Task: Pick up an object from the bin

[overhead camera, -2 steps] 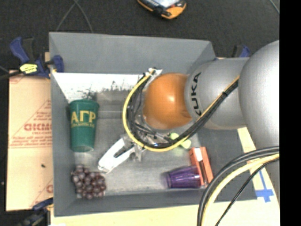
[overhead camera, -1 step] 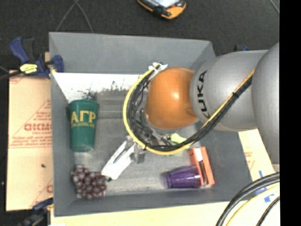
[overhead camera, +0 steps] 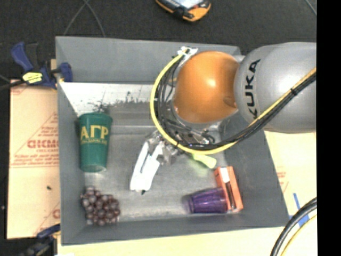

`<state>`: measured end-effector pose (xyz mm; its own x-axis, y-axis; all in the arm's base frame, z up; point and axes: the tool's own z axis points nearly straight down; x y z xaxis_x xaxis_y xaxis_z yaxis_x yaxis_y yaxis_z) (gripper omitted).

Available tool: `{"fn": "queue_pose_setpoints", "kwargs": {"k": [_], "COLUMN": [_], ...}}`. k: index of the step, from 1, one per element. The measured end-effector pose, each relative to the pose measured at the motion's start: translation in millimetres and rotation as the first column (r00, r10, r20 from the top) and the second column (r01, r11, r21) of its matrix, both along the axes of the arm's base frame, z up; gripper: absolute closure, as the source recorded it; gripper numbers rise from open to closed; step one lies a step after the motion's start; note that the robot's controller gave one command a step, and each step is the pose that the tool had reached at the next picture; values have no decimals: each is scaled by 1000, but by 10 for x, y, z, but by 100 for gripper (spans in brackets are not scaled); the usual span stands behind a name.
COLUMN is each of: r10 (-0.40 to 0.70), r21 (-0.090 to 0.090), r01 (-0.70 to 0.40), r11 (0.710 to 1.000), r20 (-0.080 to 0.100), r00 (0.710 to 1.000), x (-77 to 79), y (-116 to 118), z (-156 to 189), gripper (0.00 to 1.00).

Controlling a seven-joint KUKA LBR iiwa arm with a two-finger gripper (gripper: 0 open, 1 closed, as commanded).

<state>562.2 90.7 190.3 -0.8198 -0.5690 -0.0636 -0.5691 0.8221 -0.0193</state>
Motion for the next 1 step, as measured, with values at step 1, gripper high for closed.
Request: {"fn": "queue_pose_setpoints", "kwargs": {"k": [1], "r10": [-57], "r21": [2], "r01": [57], "r11": [998], "r20": [-13], "r00": [998], "x": [-59], "y": [14], "z": [201], "gripper": [100]}}
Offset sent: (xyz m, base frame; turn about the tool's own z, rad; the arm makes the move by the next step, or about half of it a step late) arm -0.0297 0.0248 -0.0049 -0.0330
